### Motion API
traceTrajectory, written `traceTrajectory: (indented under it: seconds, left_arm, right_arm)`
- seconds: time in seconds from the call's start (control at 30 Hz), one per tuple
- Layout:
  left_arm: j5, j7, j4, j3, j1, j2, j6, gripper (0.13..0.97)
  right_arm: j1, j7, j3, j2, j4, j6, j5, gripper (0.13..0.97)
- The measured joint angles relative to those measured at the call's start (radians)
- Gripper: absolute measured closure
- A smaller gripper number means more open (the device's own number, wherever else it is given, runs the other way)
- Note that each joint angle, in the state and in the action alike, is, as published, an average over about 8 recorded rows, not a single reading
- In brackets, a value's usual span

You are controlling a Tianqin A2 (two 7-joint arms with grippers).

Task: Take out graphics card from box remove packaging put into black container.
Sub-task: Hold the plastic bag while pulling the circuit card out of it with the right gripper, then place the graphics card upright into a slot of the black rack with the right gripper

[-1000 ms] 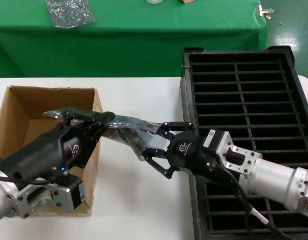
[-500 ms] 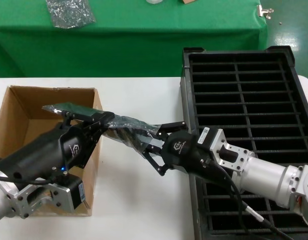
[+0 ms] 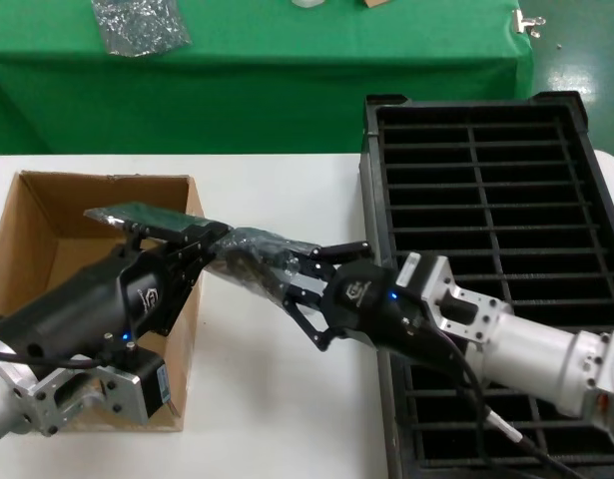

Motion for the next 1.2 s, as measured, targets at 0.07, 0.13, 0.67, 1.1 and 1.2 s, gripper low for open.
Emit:
traceTrajectory:
  seconds: [0.07, 0.13, 0.67, 1.1, 1.2]
  left_arm:
    - [0.000, 0.000, 0.000, 0.000, 0.000, 0.000, 0.000, 0.958]
    - [0.000, 0.000, 0.000, 0.000, 0.000, 0.000, 0.000, 0.958]
    - [0.000, 0.000, 0.000, 0.000, 0.000, 0.000, 0.000, 0.958]
    - [0.000, 0.000, 0.000, 0.000, 0.000, 0.000, 0.000, 0.958]
    - [0.000, 0.000, 0.000, 0.000, 0.000, 0.000, 0.000, 0.958]
  right_arm:
    - [-0.010, 0.021, 0.004, 0.018, 0.030, 0.000, -0.006, 0.907]
    - [-0.023, 0.048, 0.010, 0.041, 0.066, 0.001, -0.013, 0.907]
    - [-0.198, 0.297, 0.187, 0.343, 0.455, 0.076, -0.111, 0.907]
    - [-0.427, 0.444, 0.513, 0.624, 0.656, 0.098, -0.161, 0.907]
    - [-0.466, 0.465, 0.559, 0.634, 0.662, 0.108, -0.176, 0.907]
